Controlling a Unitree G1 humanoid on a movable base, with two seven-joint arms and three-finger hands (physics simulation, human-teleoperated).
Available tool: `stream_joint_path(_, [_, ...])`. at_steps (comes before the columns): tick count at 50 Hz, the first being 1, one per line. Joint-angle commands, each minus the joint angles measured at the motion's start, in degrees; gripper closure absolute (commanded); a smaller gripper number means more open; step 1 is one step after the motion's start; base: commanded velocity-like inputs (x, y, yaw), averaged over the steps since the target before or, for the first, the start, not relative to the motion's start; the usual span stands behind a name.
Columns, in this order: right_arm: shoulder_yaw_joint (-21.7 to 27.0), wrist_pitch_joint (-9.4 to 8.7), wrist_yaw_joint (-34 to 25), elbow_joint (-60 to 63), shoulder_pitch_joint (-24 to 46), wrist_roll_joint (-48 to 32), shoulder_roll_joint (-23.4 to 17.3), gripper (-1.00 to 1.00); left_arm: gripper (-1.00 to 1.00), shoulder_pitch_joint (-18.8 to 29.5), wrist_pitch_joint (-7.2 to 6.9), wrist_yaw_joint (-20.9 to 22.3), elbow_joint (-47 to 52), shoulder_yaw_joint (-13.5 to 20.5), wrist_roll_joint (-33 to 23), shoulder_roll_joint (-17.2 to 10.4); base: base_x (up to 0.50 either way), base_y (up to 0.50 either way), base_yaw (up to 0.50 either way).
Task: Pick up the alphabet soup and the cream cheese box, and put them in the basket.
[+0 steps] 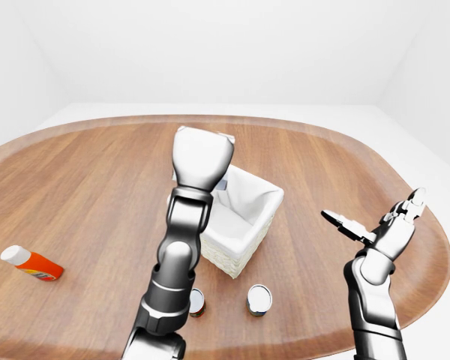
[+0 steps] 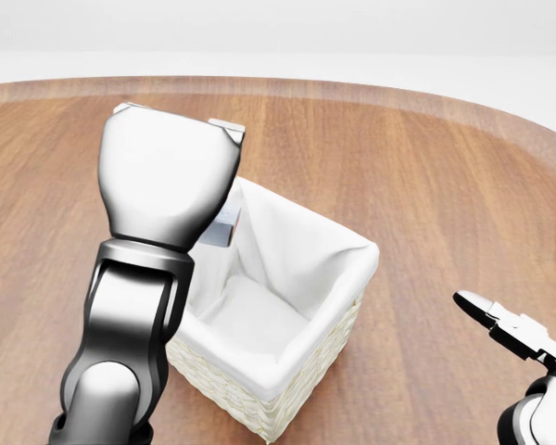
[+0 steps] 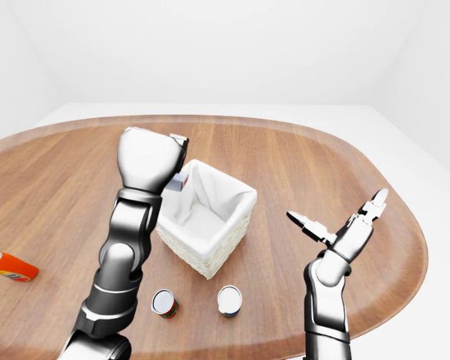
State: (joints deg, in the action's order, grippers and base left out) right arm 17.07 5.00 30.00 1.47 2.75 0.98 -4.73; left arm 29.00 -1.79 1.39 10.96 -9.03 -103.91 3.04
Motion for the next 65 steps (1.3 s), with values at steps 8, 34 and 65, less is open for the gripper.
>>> stream_joint_path(8, [0.09,0.0,0.0,1.15,-0.3,0.44,0.16,-1.0,1.0,0.11,-0.71,1.21,-7.76,-1.03,1.42,0.77,0.0,0.0,0.0])
stream_joint_path(34, [0.16,0.0,0.0,-0.23,0.12,1.03,-0.01,-1.0,1.0,13.31,-3.21,-4.77,-33.57,-0.71,2.28,1.57,0.0,0.0,0.0])
stream_joint_path(65, [0.13,0.0,0.0,-0.05,0.12,1.35,-0.02,-1.0,1.0,14.23,-3.21,-7.06,-43.72,-1.74,3.64,2.8,0.0,0.0,0.0])
